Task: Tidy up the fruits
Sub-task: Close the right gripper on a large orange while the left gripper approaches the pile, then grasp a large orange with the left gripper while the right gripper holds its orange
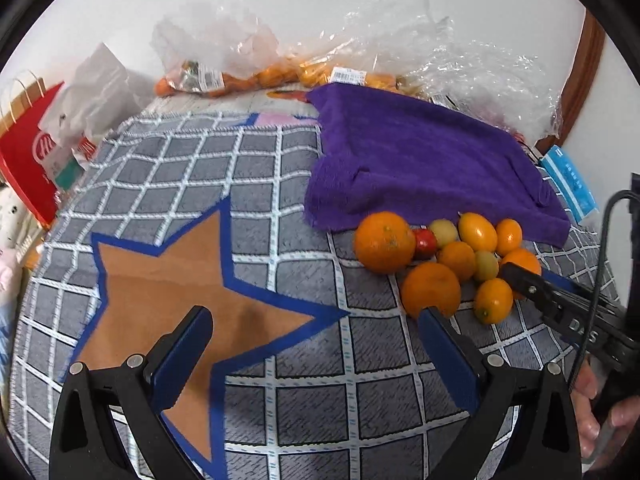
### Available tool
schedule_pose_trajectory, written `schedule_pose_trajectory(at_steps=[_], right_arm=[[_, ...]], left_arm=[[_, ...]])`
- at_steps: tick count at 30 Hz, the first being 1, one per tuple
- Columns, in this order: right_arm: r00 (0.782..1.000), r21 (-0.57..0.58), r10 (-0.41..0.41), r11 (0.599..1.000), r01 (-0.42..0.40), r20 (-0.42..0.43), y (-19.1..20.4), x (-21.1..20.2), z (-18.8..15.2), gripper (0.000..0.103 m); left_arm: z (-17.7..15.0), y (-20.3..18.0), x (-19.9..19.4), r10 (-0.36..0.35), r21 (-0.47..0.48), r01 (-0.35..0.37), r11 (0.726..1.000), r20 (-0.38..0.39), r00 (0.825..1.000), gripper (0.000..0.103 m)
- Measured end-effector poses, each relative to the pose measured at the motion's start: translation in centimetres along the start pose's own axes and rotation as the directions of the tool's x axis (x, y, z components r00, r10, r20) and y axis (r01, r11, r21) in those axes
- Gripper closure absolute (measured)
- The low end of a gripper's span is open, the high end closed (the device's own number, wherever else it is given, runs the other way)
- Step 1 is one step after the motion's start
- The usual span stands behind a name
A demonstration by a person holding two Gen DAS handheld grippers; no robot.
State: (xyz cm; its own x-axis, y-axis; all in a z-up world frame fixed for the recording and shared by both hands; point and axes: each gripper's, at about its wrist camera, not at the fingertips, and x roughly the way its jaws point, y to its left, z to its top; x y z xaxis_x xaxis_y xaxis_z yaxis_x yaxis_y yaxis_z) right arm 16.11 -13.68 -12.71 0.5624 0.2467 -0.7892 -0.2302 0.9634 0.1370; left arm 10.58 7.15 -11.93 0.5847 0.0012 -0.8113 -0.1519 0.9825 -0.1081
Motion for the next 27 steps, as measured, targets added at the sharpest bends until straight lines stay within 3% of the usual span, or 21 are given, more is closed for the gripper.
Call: schedule_pose_trajectory(at_steps=[1,6,13,18,19,21,27], right_arm=[[0.999,0.002,0.025,1.0,-0.024,-0.025,-0.1,0.5,0.0,0.059],[1.0,0.009,0.021,1.0,-0.021,0.001,-1.2,-0.8,-0.7,0.059],[0.988,0.021,-0.14,0.99,0.139,0.067,-5.0,-3.5,-2.7,0.059],[0.992,0.044,-0.109,0.993,0.106,0.065,-6.1,-3.3,-3.6,0.059],[0.991,0.042,-0.11,0.993,0.107,0.075,-6.1,-3.3,-3.7,0.059],[0.988,0.03,-0.123,0.992,0.121,0.09,-5.9,-3.3,-4.0,0.059],[0.987,0.01,-0.134,0.991,0.133,0.093,-5.7,-2.8,-4.2,0.059]], left_arm=[[-0.1,0.0,0.1,-0.016,-0.003,0.016,1.0,-0.003,1.0,0.002],[-0.2,-1.4,0.1,-0.103,0.011,0.103,0.995,0.008,0.995,0.006],[-0.3,-4.9,2.1,-0.14,0.063,0.141,0.988,-0.018,0.99,0.024],[-0.2,-6.2,2.7,-0.155,0.064,0.155,0.986,-0.003,0.988,0.049],[-0.2,-6.4,2.7,-0.128,0.071,0.128,0.989,0.006,0.992,0.062],[-0.3,-6.6,2.8,-0.099,0.089,0.096,0.991,0.019,0.995,0.064],[-0.9,-5.9,2.5,-0.124,0.068,0.12,0.99,0.065,0.99,0.064]])
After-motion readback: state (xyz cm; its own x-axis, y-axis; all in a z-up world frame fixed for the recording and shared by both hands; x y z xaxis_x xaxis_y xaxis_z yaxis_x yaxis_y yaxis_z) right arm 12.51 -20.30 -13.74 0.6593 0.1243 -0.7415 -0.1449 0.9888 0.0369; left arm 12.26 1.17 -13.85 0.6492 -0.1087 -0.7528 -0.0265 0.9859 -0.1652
